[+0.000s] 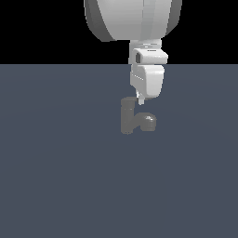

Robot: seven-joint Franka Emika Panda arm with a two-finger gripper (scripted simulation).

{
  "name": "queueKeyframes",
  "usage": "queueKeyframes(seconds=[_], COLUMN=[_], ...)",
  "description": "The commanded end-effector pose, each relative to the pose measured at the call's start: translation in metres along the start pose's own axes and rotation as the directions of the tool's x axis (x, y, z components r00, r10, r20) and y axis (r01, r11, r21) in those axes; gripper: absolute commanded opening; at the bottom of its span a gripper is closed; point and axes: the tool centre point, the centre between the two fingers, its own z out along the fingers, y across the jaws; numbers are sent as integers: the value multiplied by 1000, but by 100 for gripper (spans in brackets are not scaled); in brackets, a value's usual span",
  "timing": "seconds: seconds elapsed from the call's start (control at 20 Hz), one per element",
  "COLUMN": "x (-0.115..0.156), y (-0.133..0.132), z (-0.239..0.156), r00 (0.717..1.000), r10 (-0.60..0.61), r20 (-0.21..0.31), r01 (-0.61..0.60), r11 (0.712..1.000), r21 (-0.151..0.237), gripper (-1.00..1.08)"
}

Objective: Turn on the faucet by rotating a designated handle.

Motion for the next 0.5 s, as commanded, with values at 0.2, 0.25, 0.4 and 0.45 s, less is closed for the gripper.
queueKeyframes(seconds=[0.2, 0.25, 0.4, 0.45], x=[40, 44, 56, 56], y=[-12, -13, -18, -18], z=[1, 1, 1, 1], r00=[999, 999, 999, 999], r10=[32, 34, 40, 40], r20=[-7, -7, -7, -7], r01=[-32, -34, -40, -40], r11=[999, 999, 999, 999], r21=[6, 6, 6, 6], gripper=[-100, -100, -100, -100])
